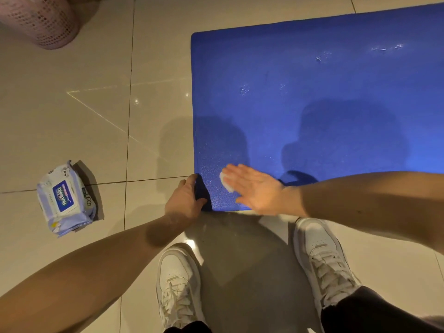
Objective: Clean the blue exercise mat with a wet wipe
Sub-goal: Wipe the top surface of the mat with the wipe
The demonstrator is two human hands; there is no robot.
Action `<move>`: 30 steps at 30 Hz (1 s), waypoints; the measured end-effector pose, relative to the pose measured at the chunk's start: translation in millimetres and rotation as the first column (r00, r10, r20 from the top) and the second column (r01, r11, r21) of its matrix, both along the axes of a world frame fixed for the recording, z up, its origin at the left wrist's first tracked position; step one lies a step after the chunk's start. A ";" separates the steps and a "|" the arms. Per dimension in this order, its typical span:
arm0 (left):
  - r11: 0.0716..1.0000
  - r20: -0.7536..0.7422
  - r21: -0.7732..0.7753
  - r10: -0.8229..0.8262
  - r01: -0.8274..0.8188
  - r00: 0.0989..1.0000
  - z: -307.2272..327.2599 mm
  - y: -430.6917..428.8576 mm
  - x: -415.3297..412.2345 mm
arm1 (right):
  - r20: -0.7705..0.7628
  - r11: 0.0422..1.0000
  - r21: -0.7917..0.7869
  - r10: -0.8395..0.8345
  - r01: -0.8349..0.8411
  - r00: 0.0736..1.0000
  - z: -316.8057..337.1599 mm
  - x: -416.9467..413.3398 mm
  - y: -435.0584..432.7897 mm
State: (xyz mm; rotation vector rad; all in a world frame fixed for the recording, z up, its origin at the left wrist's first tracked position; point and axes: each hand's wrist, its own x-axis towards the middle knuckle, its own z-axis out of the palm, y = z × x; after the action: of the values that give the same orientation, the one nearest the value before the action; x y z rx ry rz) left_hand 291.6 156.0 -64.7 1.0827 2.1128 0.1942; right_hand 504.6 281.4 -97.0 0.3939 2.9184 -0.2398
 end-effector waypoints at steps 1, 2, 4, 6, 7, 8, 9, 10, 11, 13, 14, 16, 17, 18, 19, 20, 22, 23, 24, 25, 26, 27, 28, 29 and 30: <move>1.000 0.007 -0.001 0.000 0.000 1.000 -1.7 0.0 -1.1 | -0.021 0.998 -0.014 -0.060 0.059 0.998 -0.1 7.8 11.7; 1.000 0.011 0.003 -0.003 0.003 1.000 -1.8 -0.2 -1.5 | 0.003 0.994 -0.001 -0.108 0.108 0.994 2.1 14.2 21.7; 1.000 0.009 0.012 -0.017 0.017 1.000 -2.9 0.7 -2.2 | 0.049 0.985 0.051 -0.165 0.163 0.985 5.6 18.8 32.1; 1.000 -0.005 -0.001 -0.023 0.023 1.000 -4.5 1.5 -3.2 | 0.037 0.981 0.073 -0.184 0.181 0.982 1.1 17.4 27.8; 1.000 -0.015 -0.007 -0.028 0.028 0.999 -5.6 1.9 -3.8 | 0.035 0.979 0.071 -0.192 0.189 0.981 -1.2 16.2 23.0; 0.999 -0.020 -0.013 -0.033 0.033 0.999 -5.9 2.0 -4.3 | 0.035 0.978 0.080 -0.197 0.194 0.980 -2.8 15.4 19.3; 0.999 -0.021 -0.015 -0.037 0.036 0.999 -6.4 2.3 -4.6 | 0.041 0.974 0.096 -0.208 0.203 0.977 -2.2 15.1 17.0; 0.999 -0.019 -0.014 -0.038 0.037 0.999 -6.5 2.8 -4.7 | 0.052 0.970 0.109 -0.223 0.217 0.973 1.1 14.9 15.6; 0.999 -0.015 -0.012 -0.037 0.037 0.999 -7.3 3.1 -4.7 | 0.063 0.967 0.110 -0.239 0.231 0.969 5.7 15.4 13.8; 0.999 -0.006 -0.012 -0.032 0.031 0.999 -8.1 3.3 -5.1 | 0.056 0.970 0.107 -0.223 0.216 0.973 12.2 18.5 5.9; 0.999 -0.005 -0.012 -0.030 0.030 1.000 -8.3 3.2 -5.1 | 0.050 0.975 0.099 -0.204 0.198 0.978 14.9 19.4 -0.8; 1.000 -0.008 -0.009 -0.029 0.029 1.000 -8.2 3.0 -4.9 | 0.042 0.977 0.064 -0.205 0.202 0.978 15.5 18.0 -15.4; 1.000 -0.008 -0.005 -0.030 0.030 1.000 -8.1 3.0 -4.7 | 0.049 0.970 0.042 -0.240 0.238 0.970 14.5 15.4 -20.8; 0.999 -0.011 -0.004 -0.032 0.032 0.999 -7.7 3.2 -4.7 | 0.073 0.956 0.010 -0.293 0.293 0.953 13.4 10.8 -23.7; 0.999 -0.019 -0.004 -0.037 0.037 0.999 -7.6 3.5 -4.8 | 0.111 0.933 -0.031 -0.354 0.359 0.929 11.2 4.6 -24.2; 0.999 -0.028 -0.007 -0.042 0.042 0.999 -7.3 3.5 -4.7 | 0.158 0.905 -0.064 -0.408 0.421 0.899 9.4 -2.4 -23.4; 0.999 -0.035 -0.005 -0.045 0.045 0.998 -7.2 3.4 -4.3 | 0.212 0.865 -0.069 -0.474 0.497 0.855 5.5 -15.4 -22.0; 0.999 -0.035 -0.003 -0.042 0.042 0.999 -7.6 3.3 -4.4 | 0.217 0.861 -0.054 -0.485 0.506 0.847 3.8 -20.7 -21.4; 0.999 -0.034 -0.002 -0.039 0.039 0.999 -7.6 3.3 -4.6 | 0.219 0.860 -0.045 -0.488 0.509 0.845 3.2 -24.4 -20.8; 0.999 -0.033 -0.001 -0.038 0.038 0.999 -7.7 3.0 -4.5 | 0.215 0.860 -0.045 -0.489 0.508 0.846 1.8 -26.0 -20.2; 0.999 -0.034 0.004 -0.041 0.041 0.999 -8.4 2.6 -4.8 | 0.206 0.862 -0.049 -0.485 0.504 0.850 1.7 -27.0 -18.9; 0.999 -0.035 0.009 -0.043 0.044 0.998 -8.9 2.3 -4.9 | 0.199 0.867 -0.053 -0.477 0.496 0.856 1.1 -27.9 -17.3; 0.999 -0.037 0.012 -0.045 0.045 0.998 -8.8 2.3 -5.0 | 0.200 0.873 -0.054 -0.467 0.485 0.861 1.7 -30.2 -16.3; 0.999 -0.041 0.011 -0.046 0.046 0.998 -8.3 2.6 -5.0 | 0.204 0.885 -0.047 -0.445 0.463 0.872 1.4 -33.0 -16.1; 0.999 -0.043 0.011 -0.046 0.046 0.998 -8.1 3.1 -4.8 | 0.204 0.903 -0.032 -0.413 0.427 0.888 1.6 -36.6 -17.2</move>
State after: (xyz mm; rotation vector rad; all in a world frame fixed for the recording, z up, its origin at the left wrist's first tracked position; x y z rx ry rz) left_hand 286.8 159.2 -72.8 1.1505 2.1248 0.1632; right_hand 468.0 264.2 -95.4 0.9810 2.5921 -0.3497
